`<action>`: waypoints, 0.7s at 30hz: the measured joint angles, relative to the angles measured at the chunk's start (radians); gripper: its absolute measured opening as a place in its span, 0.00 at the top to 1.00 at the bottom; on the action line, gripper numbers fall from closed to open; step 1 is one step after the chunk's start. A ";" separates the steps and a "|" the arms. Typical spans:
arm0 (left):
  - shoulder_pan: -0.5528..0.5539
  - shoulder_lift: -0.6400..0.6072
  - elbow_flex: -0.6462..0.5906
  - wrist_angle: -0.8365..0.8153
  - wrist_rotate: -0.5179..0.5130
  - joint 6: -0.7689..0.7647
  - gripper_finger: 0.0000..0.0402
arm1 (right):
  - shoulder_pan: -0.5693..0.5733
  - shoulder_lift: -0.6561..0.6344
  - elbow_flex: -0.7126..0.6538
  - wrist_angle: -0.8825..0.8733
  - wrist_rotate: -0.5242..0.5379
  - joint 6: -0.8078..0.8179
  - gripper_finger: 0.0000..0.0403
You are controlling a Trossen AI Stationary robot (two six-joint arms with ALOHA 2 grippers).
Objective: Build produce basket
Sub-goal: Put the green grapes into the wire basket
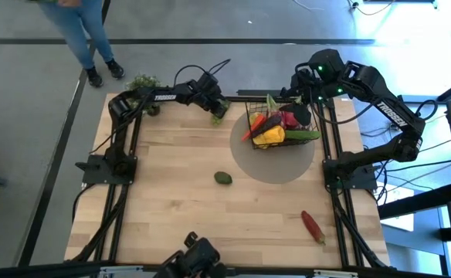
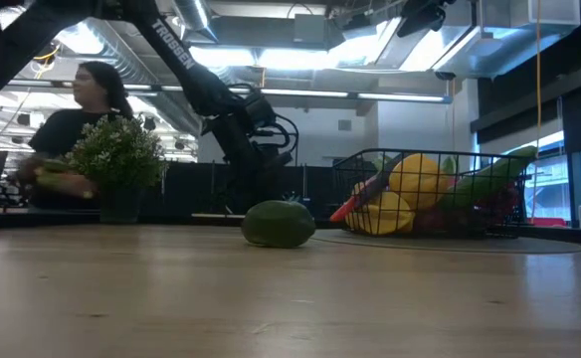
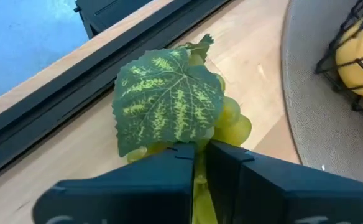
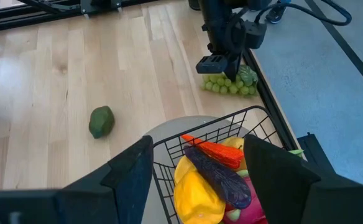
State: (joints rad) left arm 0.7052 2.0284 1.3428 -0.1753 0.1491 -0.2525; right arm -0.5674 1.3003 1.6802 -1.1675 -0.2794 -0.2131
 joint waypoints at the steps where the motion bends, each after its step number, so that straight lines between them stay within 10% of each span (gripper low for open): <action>1: -0.001 -0.007 0.000 -0.006 0.000 0.002 0.98 | 0.000 0.000 0.000 0.000 0.000 0.000 0.40; 21: -0.088 -0.360 -0.002 -0.048 -0.042 0.099 1.00 | 0.000 -0.053 0.000 -0.013 0.019 -0.007 0.40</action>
State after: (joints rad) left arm 0.6173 1.6684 1.3411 -0.2235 0.1073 -0.1538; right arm -0.5671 1.2474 1.6802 -1.1801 -0.2607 -0.2197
